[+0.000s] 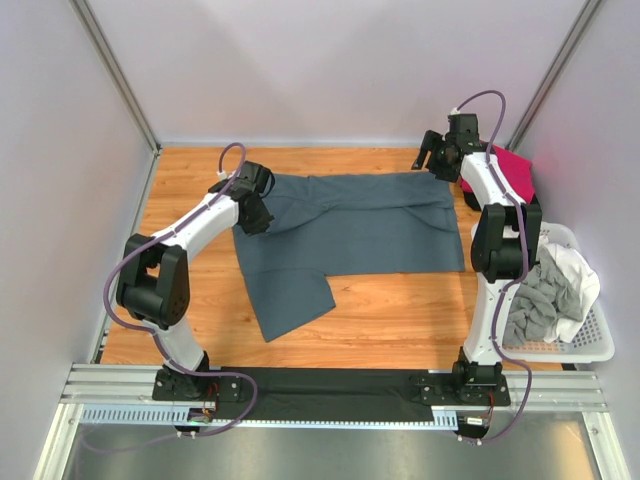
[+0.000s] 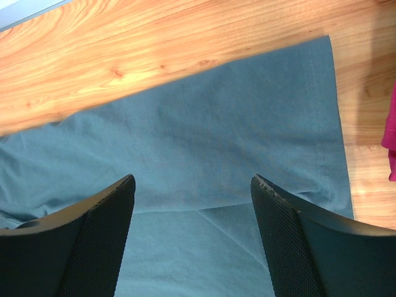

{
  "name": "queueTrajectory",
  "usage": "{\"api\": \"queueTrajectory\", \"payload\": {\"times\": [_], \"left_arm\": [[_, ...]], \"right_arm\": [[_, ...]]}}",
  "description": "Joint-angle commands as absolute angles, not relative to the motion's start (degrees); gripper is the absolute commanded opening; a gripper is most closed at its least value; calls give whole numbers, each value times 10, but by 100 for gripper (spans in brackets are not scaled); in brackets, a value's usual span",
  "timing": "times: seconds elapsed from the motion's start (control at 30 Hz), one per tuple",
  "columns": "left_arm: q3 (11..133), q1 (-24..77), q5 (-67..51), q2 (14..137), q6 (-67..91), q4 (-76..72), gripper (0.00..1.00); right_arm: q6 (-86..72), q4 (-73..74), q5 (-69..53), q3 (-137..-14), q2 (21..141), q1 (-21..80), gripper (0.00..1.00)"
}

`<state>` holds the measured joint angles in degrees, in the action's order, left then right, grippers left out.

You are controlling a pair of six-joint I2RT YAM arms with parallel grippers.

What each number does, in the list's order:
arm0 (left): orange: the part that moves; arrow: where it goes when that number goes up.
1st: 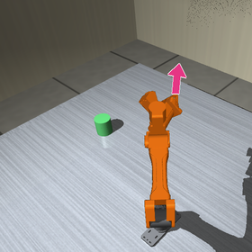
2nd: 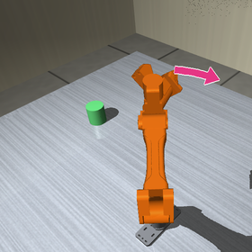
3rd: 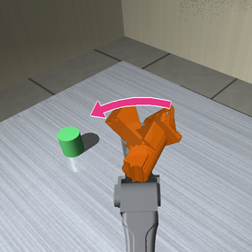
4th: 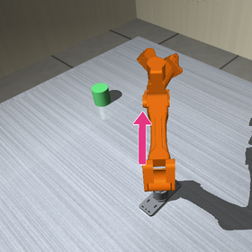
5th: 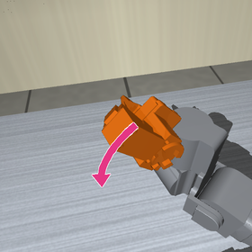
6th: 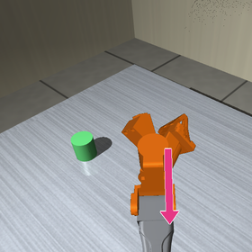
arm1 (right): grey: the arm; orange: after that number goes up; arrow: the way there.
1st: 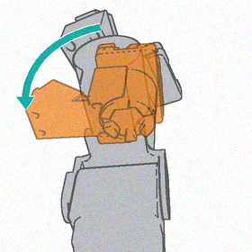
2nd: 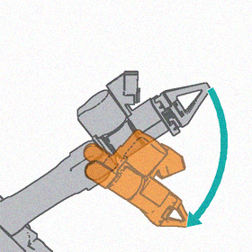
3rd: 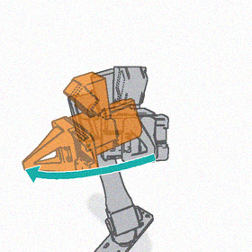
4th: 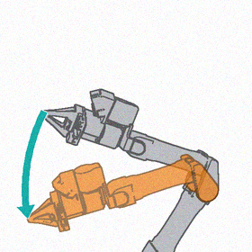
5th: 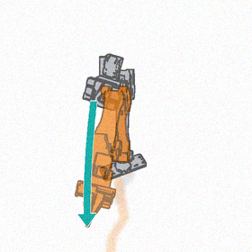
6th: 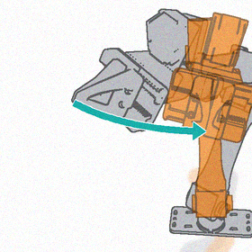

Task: Fold and stack the t-shirts
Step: Fold the tshirt

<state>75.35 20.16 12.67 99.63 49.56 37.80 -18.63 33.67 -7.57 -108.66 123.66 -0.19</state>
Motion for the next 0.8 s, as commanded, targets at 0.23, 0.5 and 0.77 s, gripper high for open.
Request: {"api": "queueTrajectory", "payload": {"times": [0.23,0.5,0.77], "left_arm": [[787,210,147,976,479,427,0],[803,222,147,983,447,436,0],[836,244,149,998,412,453,0]], "right_arm": [[-180,337,-67,-1089,1230,-3,77],[-178,340,-66,-1089,1231,-3,77],[-180,340,-67,-1088,1232,-3,77]]}}
